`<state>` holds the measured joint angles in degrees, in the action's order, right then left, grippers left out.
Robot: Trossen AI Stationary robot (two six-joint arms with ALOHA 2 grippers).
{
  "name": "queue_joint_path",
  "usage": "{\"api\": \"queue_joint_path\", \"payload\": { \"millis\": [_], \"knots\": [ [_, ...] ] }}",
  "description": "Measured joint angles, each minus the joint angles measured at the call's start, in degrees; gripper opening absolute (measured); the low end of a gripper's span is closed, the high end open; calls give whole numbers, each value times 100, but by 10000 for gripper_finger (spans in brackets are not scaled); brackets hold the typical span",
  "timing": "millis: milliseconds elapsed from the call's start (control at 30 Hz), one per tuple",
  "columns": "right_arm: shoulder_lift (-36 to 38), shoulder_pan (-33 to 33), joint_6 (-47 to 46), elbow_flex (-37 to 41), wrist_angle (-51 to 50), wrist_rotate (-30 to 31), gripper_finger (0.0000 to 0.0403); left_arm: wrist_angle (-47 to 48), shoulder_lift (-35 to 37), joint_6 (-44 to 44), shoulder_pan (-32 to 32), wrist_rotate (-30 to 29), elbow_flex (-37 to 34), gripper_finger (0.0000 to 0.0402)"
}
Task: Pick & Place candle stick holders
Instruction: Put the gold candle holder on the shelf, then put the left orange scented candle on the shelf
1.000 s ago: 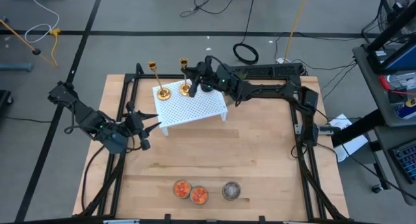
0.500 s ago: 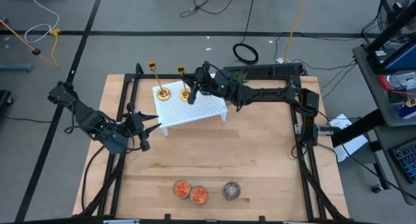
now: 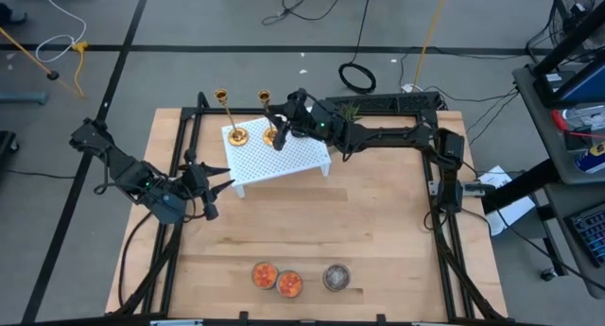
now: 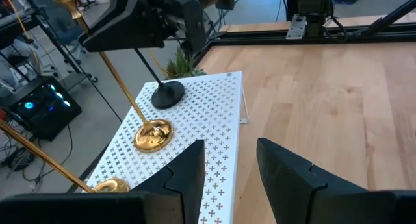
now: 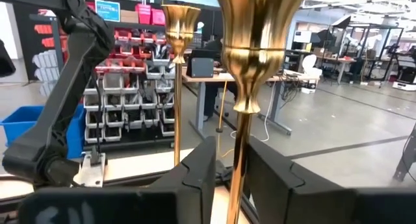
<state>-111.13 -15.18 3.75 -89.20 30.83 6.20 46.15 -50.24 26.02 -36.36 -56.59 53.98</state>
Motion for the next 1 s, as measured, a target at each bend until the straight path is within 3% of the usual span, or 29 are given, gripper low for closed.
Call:
{"api": "queue_joint_path", "payload": {
  "millis": [500,700,1000],
  "knots": [
    [3,31,-2,-1,-12,5,91,0,0,1,0,-1,0,147],
    [9,31,55,-3,-178,301,94,0,0,21,0,1,0,147],
    [9,31,39,-5,-302,299,149,0,0,20,0,-1,0,147]
  ]
}}
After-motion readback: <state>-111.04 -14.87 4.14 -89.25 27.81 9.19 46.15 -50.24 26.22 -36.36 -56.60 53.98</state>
